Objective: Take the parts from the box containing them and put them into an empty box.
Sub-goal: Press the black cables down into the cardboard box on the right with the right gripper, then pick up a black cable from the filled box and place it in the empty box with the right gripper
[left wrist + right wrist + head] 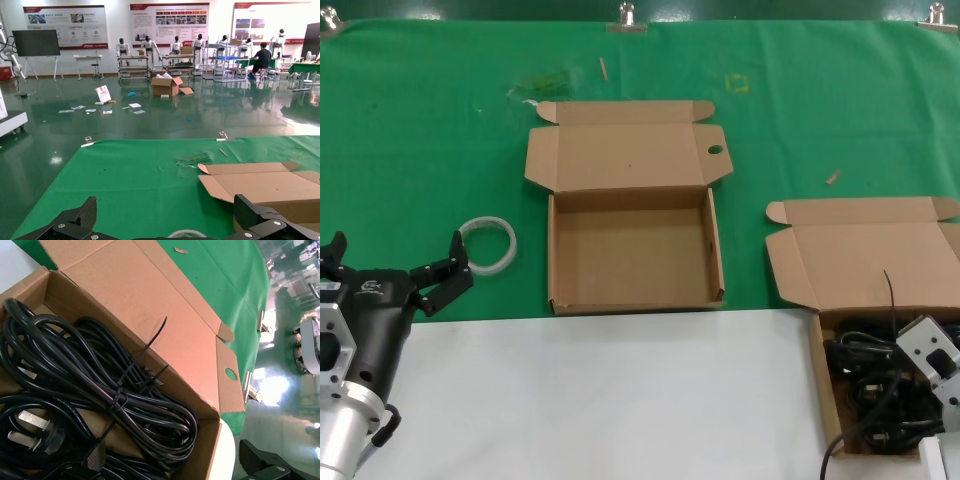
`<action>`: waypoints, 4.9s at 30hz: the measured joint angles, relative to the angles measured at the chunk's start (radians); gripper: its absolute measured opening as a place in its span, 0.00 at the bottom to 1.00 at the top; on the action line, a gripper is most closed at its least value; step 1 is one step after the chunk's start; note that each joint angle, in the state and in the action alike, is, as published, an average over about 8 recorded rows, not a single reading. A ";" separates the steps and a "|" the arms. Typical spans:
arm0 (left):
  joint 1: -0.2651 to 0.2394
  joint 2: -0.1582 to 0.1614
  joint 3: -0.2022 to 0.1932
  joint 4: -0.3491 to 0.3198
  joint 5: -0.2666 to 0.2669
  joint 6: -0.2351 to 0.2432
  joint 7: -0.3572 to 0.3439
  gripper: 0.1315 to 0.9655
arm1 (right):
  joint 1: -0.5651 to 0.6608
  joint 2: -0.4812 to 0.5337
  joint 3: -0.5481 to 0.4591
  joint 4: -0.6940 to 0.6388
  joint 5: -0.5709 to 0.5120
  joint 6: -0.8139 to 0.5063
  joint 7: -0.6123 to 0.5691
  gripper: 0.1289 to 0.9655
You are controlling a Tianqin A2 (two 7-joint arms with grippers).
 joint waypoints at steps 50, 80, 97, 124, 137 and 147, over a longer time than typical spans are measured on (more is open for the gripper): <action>0.000 0.000 0.000 0.000 0.000 0.000 0.000 1.00 | 0.041 -0.023 0.012 -0.056 0.000 -0.039 -0.029 0.13; 0.000 0.000 0.000 0.000 0.000 0.000 0.000 1.00 | 0.036 -0.023 -0.212 0.173 -0.033 0.078 0.059 0.05; 0.000 0.000 0.000 0.000 0.000 0.000 0.000 1.00 | 0.249 -0.022 -0.440 -0.120 -0.007 -0.056 0.170 0.05; 0.000 0.000 0.000 0.000 0.000 0.000 0.000 1.00 | 0.434 -0.017 -0.664 -0.393 0.000 -0.207 0.340 0.05; 0.000 0.000 0.000 0.000 0.000 0.000 0.000 1.00 | 0.474 -0.016 -0.710 -0.475 0.000 -0.246 0.399 0.05; 0.000 0.000 0.000 0.000 0.000 0.000 0.000 1.00 | 0.487 -0.015 -0.734 -0.501 0.000 -0.264 0.451 0.05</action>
